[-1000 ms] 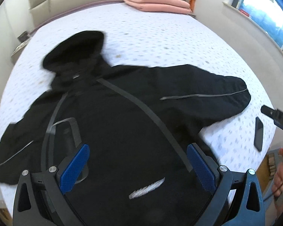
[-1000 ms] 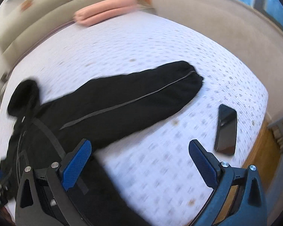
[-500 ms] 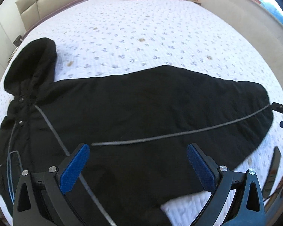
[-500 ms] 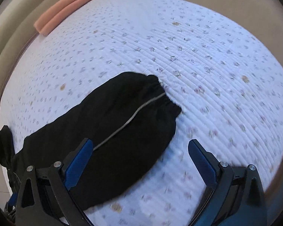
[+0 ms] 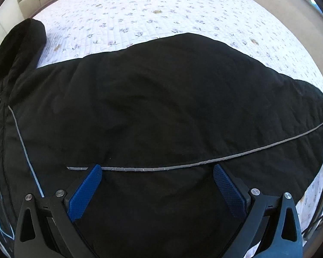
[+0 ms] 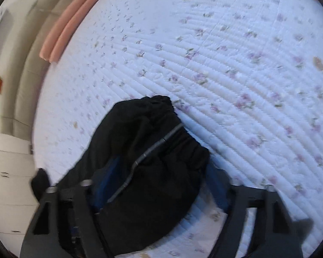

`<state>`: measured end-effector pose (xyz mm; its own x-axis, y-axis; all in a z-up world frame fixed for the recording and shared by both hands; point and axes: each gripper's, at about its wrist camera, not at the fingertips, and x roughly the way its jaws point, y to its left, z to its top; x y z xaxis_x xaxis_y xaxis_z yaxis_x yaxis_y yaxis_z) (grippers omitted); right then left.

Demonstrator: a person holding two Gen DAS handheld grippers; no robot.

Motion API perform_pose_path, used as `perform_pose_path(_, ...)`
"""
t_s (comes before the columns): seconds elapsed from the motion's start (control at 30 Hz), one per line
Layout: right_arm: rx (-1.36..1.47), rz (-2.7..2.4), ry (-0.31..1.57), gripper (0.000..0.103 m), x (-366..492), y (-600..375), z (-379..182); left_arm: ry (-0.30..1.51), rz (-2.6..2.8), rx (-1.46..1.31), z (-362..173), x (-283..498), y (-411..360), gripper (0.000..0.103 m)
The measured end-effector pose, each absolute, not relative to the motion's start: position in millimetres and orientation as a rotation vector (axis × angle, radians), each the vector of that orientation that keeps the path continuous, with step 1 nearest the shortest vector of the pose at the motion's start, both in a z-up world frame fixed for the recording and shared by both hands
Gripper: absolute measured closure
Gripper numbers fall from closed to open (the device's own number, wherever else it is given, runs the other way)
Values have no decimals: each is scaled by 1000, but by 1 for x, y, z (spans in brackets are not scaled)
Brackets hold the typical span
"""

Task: Fold large clothes
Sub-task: 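Grasp the black jacket's sleeve cuff with the right gripper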

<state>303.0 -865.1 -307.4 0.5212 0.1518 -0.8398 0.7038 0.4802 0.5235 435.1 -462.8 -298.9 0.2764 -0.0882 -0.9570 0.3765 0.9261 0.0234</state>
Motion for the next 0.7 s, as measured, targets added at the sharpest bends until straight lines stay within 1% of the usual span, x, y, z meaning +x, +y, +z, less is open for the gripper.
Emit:
perform_pose_path(0.1, 996, -408, 1018, 47, 315, -861, -309, 1252, -313, 274, -298, 433, -465, 0)
perform_pose_path(0.17, 942, -392, 1035, 65, 323, -852, -304, 1259, -312, 269, -297, 434, -466, 0)
perform_pose_path(0.2, 919, -387, 1030, 68, 326, -848, -299, 1262, -313, 266, -295, 434, -465, 0)
perform_pose_path(0.23, 901, -383, 1023, 70, 327, -843, -292, 1262, -315, 259, -292, 434, -464, 4)
perform_pose_path(0.27, 886, -380, 1005, 71, 325, -839, -282, 1258, -318, 255, -289, 435, -462, 10)
perform_pose_path(0.3, 875, -371, 977, 72, 321, -835, -270, 1253, -323, 254, -285, 434, -460, 13)
perform_pose_path(0.37, 840, -362, 940, 75, 315, -825, -247, 1251, -337, 253, -277, 429, -454, 26)
perform_pose_path(0.43, 765, -376, 931, 76, 314, -811, -229, 1250, -343, 230, -269, 425, -443, 27)
perform_pose_path(0.5, 678, -399, 957, 76, 320, -796, -224, 1257, -338, 218, -268, 422, -430, 27)
perform_pose_path(0.6, 632, -447, 1018, 78, 326, -783, -239, 1279, -352, 218, -277, 420, -413, 27)
perform_pose_path(0.7, 602, -489, 1099, 81, 335, -777, -260, 1279, -379, 154, -271, 420, -393, 27)
